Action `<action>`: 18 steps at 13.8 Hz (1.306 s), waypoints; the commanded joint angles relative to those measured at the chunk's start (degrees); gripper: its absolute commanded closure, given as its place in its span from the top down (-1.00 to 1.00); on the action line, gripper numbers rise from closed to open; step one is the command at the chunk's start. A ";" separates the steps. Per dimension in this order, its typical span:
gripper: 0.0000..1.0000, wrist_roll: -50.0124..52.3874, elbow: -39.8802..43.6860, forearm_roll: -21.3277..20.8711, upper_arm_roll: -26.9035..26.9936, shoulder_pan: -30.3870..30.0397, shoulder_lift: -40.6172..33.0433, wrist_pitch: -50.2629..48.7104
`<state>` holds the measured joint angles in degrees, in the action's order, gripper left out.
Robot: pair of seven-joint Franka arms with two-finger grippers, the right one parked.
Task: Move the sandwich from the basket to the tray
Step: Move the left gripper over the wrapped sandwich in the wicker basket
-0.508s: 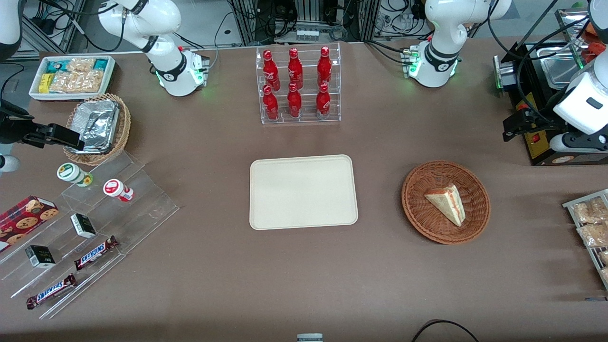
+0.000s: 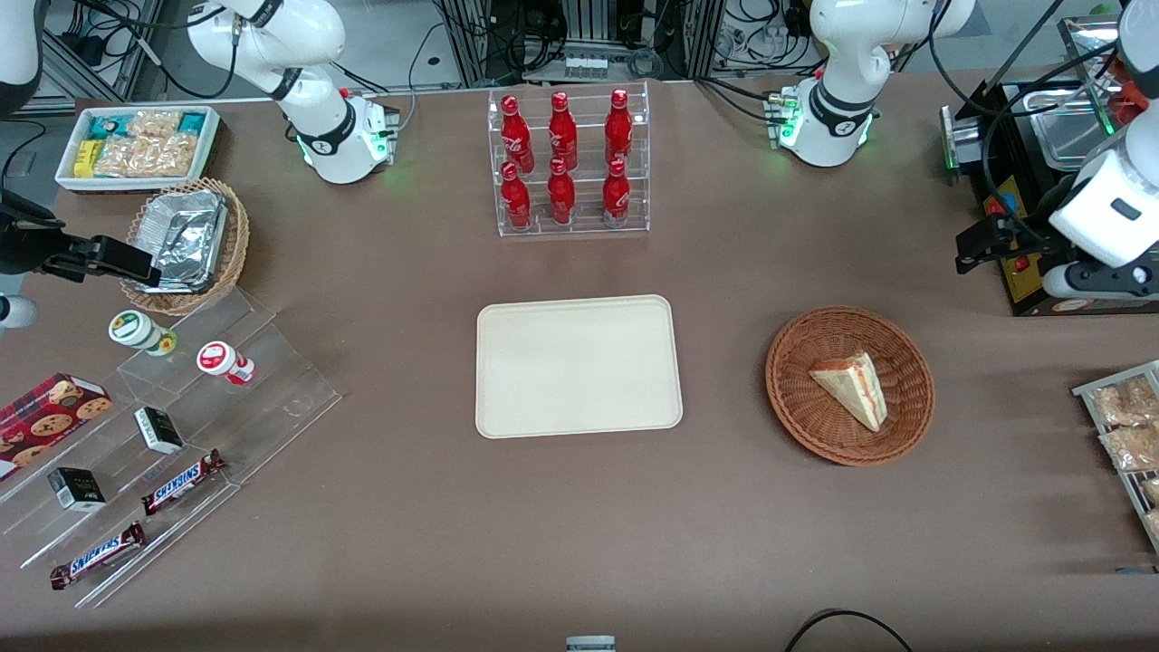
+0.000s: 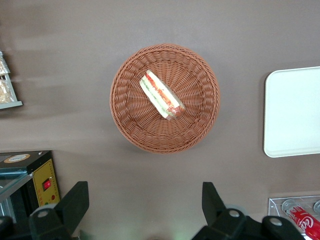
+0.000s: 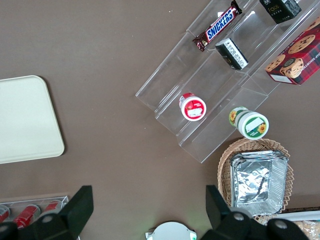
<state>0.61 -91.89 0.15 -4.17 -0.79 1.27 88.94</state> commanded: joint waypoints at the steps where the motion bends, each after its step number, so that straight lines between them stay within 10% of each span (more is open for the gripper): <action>1: 1.00 2.36 -3.63 0.29 -0.84 -0.88 0.57 4.73; 18: 1.00 42.28 -33.44 0.20 -3.38 -0.01 4.87 46.32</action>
<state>41.21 -124.89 0.15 -6.77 -0.65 5.38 133.97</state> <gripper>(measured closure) 0.000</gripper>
